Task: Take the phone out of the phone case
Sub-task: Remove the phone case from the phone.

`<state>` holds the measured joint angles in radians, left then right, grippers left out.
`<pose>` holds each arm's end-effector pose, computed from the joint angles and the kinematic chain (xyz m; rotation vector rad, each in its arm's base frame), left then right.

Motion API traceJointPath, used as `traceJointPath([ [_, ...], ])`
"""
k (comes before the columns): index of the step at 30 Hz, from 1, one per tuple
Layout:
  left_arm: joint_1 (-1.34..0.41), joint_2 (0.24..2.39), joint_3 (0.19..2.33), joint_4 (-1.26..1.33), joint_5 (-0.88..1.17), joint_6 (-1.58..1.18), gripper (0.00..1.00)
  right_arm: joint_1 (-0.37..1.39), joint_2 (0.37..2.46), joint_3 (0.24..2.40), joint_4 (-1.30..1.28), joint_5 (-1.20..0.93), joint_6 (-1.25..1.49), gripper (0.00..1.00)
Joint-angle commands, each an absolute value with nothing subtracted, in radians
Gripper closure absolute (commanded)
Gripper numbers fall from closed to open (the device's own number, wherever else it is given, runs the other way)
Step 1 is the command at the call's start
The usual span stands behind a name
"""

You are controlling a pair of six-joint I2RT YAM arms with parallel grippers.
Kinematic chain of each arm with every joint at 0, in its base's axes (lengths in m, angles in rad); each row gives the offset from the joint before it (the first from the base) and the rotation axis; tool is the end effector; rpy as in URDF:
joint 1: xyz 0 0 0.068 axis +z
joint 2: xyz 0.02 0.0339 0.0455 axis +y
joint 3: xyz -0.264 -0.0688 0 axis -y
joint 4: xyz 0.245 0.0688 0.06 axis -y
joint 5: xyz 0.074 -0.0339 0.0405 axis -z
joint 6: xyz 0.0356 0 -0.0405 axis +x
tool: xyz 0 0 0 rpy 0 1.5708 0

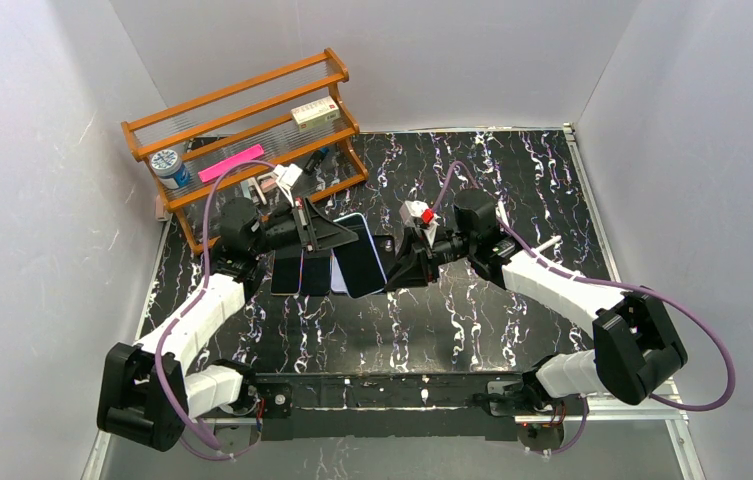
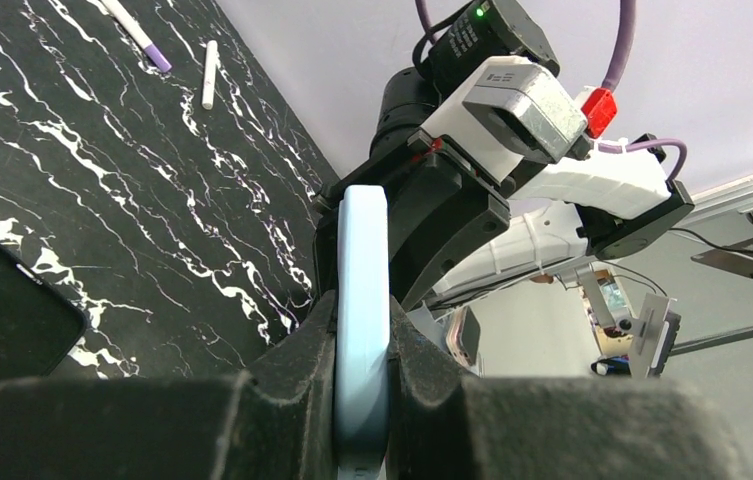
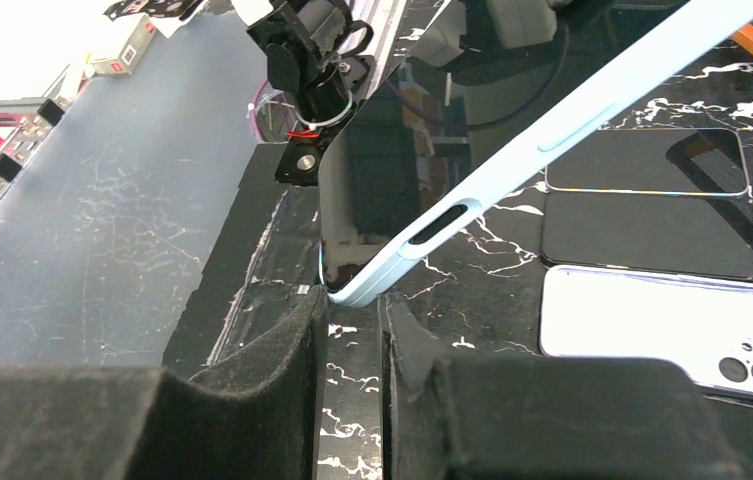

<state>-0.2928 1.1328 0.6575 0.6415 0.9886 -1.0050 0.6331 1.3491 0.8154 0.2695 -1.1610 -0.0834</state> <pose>0.2266 -0.0994 0.3093 0.3657 1.7074 -1.6842 0.2133 0.1970 0.2750 -1.3977 1.2950 1.4287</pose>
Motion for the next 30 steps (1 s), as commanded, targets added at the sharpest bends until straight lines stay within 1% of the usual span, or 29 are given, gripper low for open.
traceJointPath([
  [1, -0.356, 1.078, 0.73, 0.684, 0.983, -1.109, 1.0, 0.664, 1.372, 0.867, 0.312, -1.12, -0.167, 0.98],
  [8, -0.357, 1.085, 0.735, 0.686, 0.975, -1.174, 1.0, 0.664, 1.367, 0.873, 0.27, -1.113, -0.232, 0.99],
  [17, -0.358, 1.078, 0.733, 0.691, 0.984, -1.223, 1.0, 0.664, 1.382, 0.903, 0.232, -1.027, -0.295, 0.99],
  [20, -0.359, 1.075, 0.73, 0.693, 0.984, -1.23, 1.0, 0.665, 1.392, 0.907, 0.258, -1.009, -0.288, 0.99],
  [23, -0.359, 1.072, 0.719, 0.695, 0.974, -1.222, 1.0, 0.665, 1.393, 0.896, 0.329, -0.987, -0.217, 0.99],
  [26, -0.359, 1.071, 0.692, 0.694, 0.946, -1.193, 1.0, 0.664, 1.37, 0.862, 0.426, -0.96, -0.104, 0.87],
  [28, -0.359, 1.073, 0.677, 0.678, 0.91, -1.158, 1.0, 0.665, 1.335, 0.822, 0.501, -0.929, -0.018, 0.73],
  [30, -0.36, 1.08, 0.666, 0.667, 0.87, -1.129, 1.0, 0.664, 1.301, 0.782, 0.562, -0.893, 0.058, 0.65],
])
